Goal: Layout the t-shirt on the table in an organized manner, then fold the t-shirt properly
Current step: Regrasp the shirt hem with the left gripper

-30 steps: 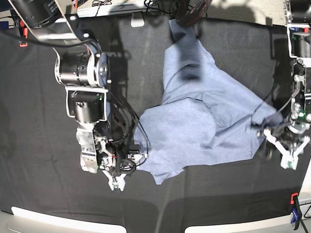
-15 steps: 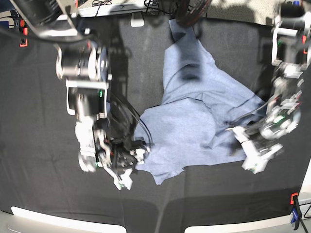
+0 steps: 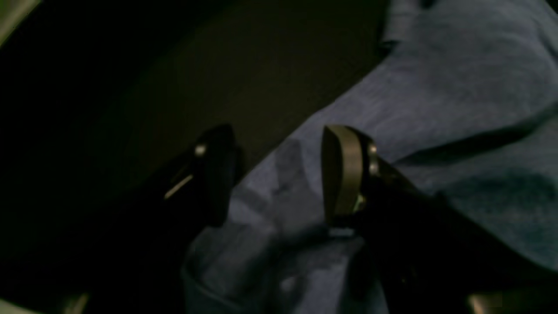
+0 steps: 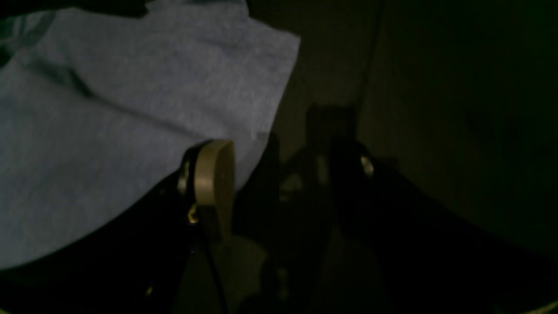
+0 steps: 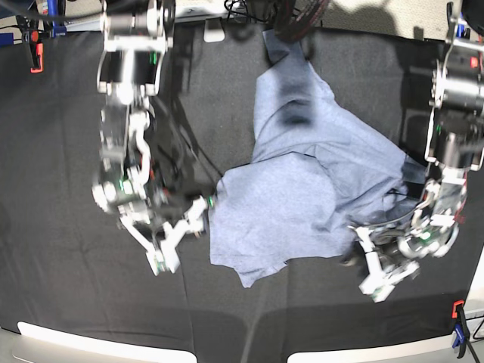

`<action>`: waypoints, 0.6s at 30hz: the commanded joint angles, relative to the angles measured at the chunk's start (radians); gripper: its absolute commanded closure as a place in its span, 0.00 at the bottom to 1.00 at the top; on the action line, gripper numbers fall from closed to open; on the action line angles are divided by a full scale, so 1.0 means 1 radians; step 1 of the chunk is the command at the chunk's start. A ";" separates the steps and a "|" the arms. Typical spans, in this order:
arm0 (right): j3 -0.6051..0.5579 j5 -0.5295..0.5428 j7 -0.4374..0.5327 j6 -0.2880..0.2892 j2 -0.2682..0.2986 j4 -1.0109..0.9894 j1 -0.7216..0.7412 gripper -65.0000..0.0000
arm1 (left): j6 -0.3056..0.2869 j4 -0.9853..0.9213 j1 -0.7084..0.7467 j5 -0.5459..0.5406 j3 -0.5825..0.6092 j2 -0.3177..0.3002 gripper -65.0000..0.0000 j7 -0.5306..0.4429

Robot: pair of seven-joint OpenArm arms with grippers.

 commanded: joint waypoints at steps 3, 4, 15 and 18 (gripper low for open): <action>-0.001 0.018 0.010 0.003 0.002 0.085 -0.028 0.50 | 0.008 -0.020 -0.059 0.026 0.057 -0.011 0.55 -0.074; -0.002 0.022 0.009 0.003 0.002 0.105 -0.048 0.50 | 0.009 -0.038 -0.069 0.026 0.078 -0.011 0.55 -0.085; -0.001 0.035 0.007 0.003 -0.001 0.238 -0.196 0.50 | 0.064 -0.304 -0.159 0.022 0.138 0.048 0.55 -0.101; -0.001 0.035 0.005 0.004 -0.001 0.279 -0.219 0.50 | 0.063 -0.368 -0.157 0.022 0.138 0.072 0.56 -0.099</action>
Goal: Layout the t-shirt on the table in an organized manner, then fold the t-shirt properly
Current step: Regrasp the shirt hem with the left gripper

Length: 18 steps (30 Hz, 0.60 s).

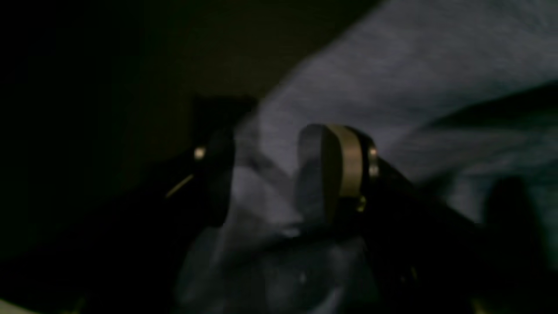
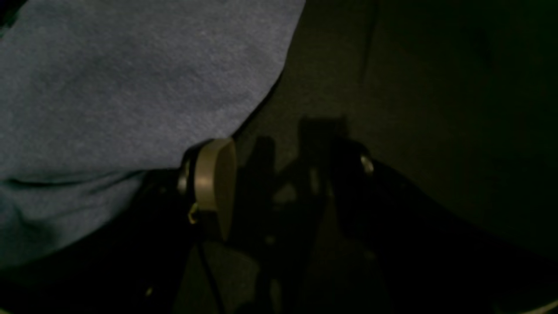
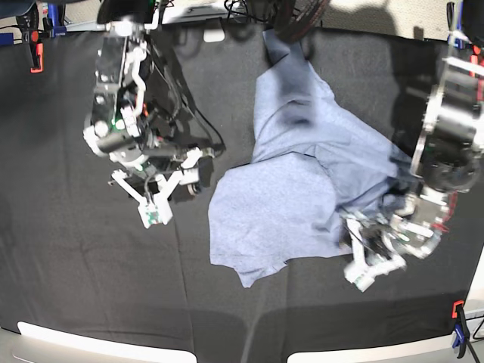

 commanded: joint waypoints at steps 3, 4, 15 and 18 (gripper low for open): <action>-0.001 0.007 0.021 0.003 0.000 0.069 -0.006 0.50 | 0.008 -0.041 -0.036 -0.006 -0.004 0.001 0.60 -0.029; -0.001 0.007 0.021 0.003 0.000 0.085 -0.013 0.50 | 0.008 -0.047 -0.036 -0.006 -0.004 0.002 0.62 -0.027; -0.002 0.011 0.011 0.003 -0.003 0.174 -0.028 0.50 | 0.093 -0.050 -0.036 -0.019 -0.004 0.002 1.00 0.013; -0.002 0.011 0.008 0.003 -0.003 0.174 -0.028 0.50 | 0.279 -0.049 -0.037 -0.060 -0.004 -0.005 1.00 0.012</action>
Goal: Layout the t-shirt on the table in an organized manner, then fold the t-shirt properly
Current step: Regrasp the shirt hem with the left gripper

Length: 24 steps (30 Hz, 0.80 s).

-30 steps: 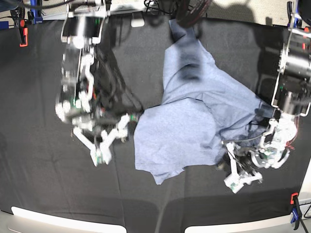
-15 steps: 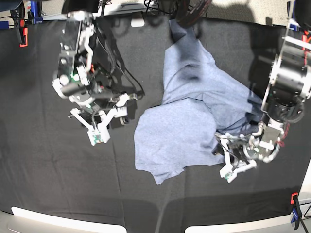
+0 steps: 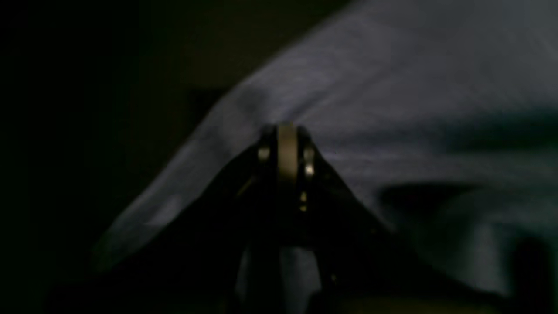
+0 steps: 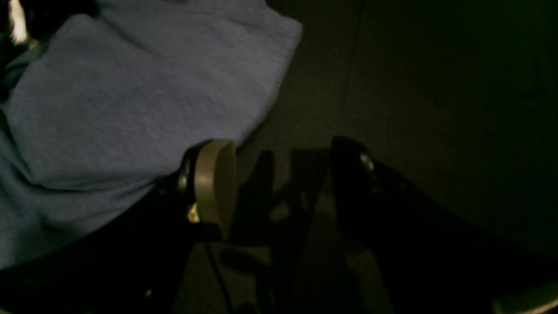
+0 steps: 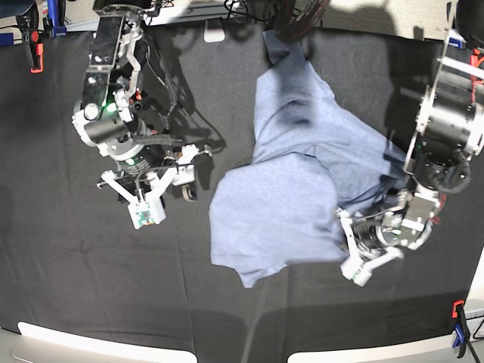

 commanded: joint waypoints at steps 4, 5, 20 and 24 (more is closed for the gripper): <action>-0.002 0.011 0.025 0.003 0.000 0.021 0.013 0.50 | 0.008 0.009 -0.035 -0.004 -0.003 -0.031 1.00 -0.024; -0.002 0.011 0.025 0.003 0.000 0.021 0.013 0.50 | 0.008 0.009 -0.036 -0.003 -0.003 -0.034 0.94 -0.024; -0.002 0.082 -0.008 0.004 0.000 0.021 0.013 0.50 | -0.056 0.008 -0.001 -0.008 -0.003 -0.055 0.71 -0.054; -0.002 0.082 -0.029 0.004 0.000 0.021 0.013 0.50 | -0.056 0.008 0.021 -0.007 -0.003 -0.053 0.95 -0.059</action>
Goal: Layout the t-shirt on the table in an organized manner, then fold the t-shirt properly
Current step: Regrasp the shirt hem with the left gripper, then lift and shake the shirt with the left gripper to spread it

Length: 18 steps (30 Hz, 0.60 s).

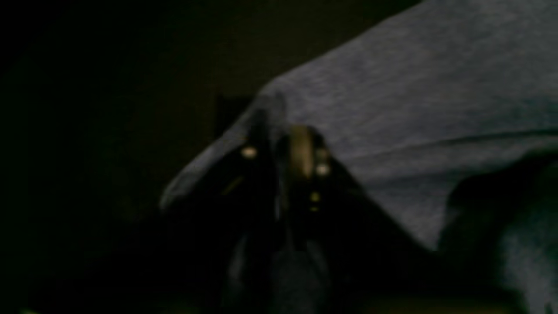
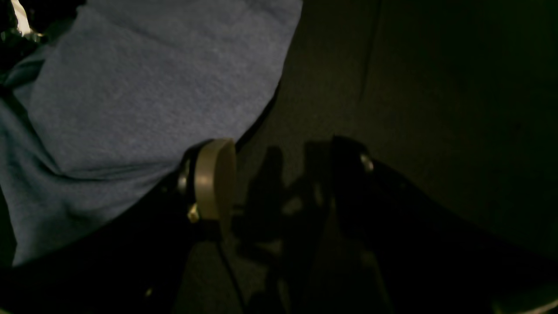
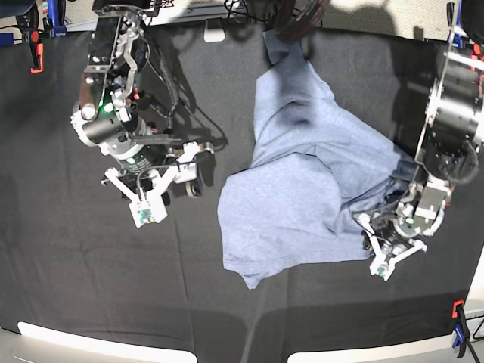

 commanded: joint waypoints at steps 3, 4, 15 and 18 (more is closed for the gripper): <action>-0.002 0.011 0.016 0.004 -0.001 0.021 0.013 0.50 | 0.005 0.008 -0.021 0.004 -0.003 -0.008 1.00 0.013; -0.002 0.011 0.015 0.004 -0.001 0.021 0.013 0.50 | 0.016 0.008 -0.022 0.005 -0.003 -0.010 1.00 0.004; -0.002 0.011 0.005 0.004 0.000 0.021 0.013 0.50 | 0.433 0.009 -0.111 -0.121 -0.003 -0.181 1.00 -0.110; -0.002 0.011 0.009 0.004 0.000 0.021 0.013 0.50 | 0.435 0.009 -0.119 -0.151 -0.003 -0.238 1.00 -0.111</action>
